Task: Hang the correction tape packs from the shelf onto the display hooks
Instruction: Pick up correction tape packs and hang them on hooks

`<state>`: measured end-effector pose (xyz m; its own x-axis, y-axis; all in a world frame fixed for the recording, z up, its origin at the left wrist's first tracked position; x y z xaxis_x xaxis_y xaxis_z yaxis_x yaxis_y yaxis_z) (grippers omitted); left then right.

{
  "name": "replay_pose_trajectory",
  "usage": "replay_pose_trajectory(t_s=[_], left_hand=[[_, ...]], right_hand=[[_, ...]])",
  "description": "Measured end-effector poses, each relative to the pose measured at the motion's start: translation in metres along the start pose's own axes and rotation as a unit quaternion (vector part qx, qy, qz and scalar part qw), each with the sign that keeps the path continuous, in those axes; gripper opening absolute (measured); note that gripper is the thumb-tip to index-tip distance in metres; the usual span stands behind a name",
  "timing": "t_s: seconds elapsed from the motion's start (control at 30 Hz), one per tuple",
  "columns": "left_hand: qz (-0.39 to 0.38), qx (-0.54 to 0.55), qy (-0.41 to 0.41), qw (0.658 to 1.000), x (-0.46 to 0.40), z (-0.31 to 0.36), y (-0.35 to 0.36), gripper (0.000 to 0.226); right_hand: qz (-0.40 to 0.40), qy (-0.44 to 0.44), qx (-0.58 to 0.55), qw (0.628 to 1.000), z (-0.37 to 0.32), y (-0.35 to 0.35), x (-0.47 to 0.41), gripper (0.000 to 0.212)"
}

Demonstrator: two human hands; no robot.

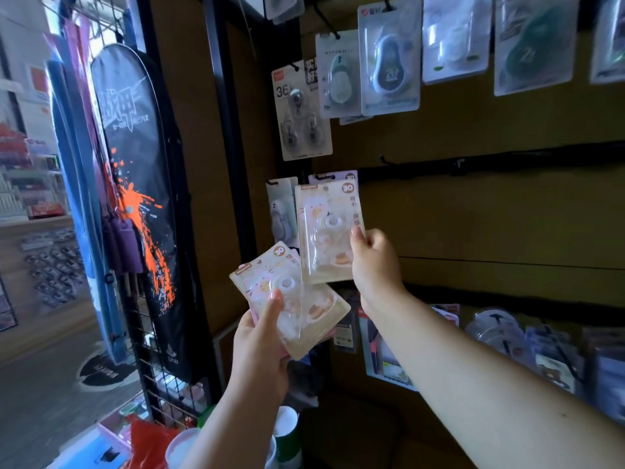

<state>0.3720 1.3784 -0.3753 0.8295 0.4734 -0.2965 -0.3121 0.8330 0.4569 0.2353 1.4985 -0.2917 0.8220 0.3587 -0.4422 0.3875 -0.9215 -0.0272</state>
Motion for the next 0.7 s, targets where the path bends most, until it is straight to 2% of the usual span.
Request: replay_pose_trajectory(t_s=[0.23,0.47,0.7], left_hand=[[0.013,0.015,-0.004,1.000,0.002,-0.003,-0.006,0.041],[0.013,0.018,-0.007,1.000,0.001,-0.004,-0.013,0.039],[0.014,0.023,0.000,1.000,0.001,-0.006,-0.020,0.043]], right_hand=[[-0.004,-0.025,0.049,0.998,-0.030,0.013,-0.037,0.027],[0.028,-0.023,0.058,0.998,-0.019,0.021,-0.041,0.025],[0.057,0.027,0.057,0.996,-0.004,0.022,-0.051,0.031]])
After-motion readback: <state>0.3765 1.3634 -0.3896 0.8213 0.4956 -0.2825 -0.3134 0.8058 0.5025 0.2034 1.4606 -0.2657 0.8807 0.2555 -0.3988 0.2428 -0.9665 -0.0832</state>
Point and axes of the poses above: each hand's wrist, its own x-axis away from the middle knuckle, its own y-axis out of the palm, z = x × y, the point moved 6 cm from there along -x, towards the middle knuckle, and after that the axes turned 14 degrees about -z, right-handed, at the moved point
